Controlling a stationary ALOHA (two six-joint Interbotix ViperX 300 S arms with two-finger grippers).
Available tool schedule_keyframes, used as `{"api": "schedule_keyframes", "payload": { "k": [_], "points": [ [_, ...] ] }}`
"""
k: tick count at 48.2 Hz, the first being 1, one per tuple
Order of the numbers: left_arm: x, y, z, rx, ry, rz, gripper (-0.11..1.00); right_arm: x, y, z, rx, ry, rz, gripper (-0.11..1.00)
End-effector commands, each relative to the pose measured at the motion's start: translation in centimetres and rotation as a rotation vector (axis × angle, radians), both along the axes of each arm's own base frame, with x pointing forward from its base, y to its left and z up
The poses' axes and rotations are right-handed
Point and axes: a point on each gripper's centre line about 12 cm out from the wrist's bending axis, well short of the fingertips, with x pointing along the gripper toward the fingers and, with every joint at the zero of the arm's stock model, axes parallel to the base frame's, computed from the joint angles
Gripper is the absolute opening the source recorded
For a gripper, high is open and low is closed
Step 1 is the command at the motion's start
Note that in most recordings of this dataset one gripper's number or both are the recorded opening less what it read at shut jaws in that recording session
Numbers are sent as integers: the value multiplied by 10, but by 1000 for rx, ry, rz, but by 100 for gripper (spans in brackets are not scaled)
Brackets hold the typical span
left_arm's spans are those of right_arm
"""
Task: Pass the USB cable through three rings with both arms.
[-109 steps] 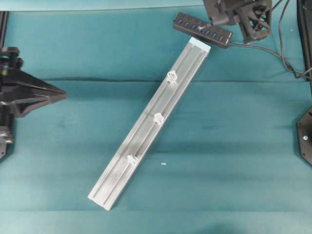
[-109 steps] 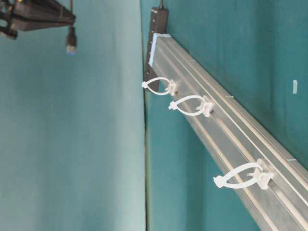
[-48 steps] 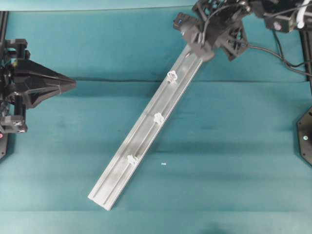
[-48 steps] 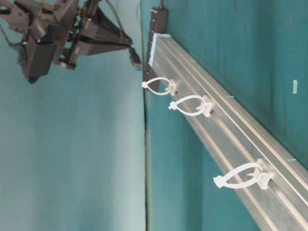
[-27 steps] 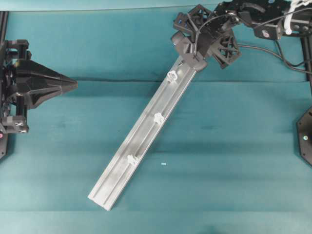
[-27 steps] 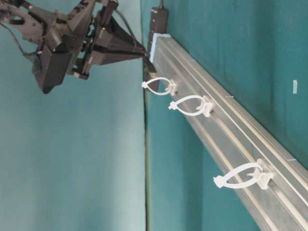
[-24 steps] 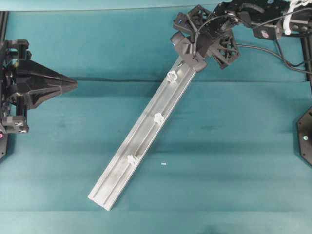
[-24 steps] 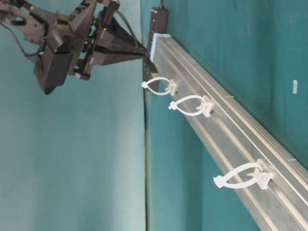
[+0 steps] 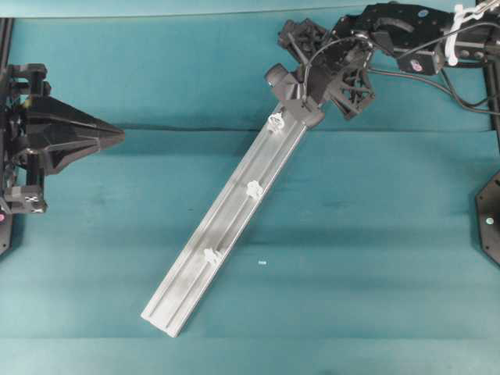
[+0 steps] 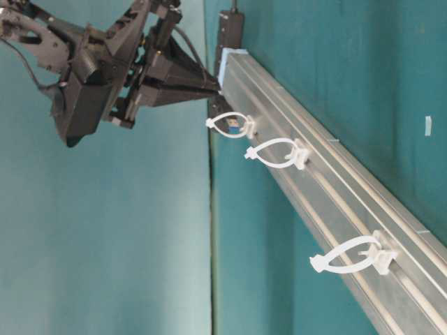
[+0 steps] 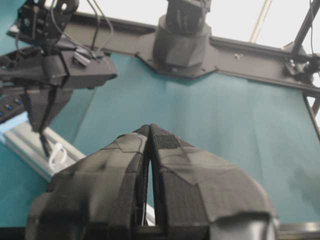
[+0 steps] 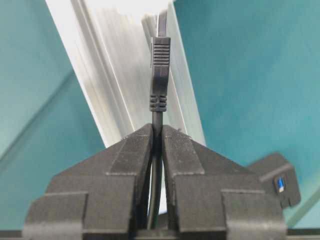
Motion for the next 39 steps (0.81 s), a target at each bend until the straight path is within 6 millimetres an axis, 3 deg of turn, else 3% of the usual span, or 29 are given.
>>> {"api": "schedule_keyframes", "payload": {
  "k": [1, 39],
  "points": [
    [1, 0, 11, 4, -29, 1, 10, 4, 5, -1, 3, -6, 18, 9],
    [2, 0, 11, -34, -32, 2, 10, 13, 20, 0, 59, -49, 2, 9]
  ]
}}
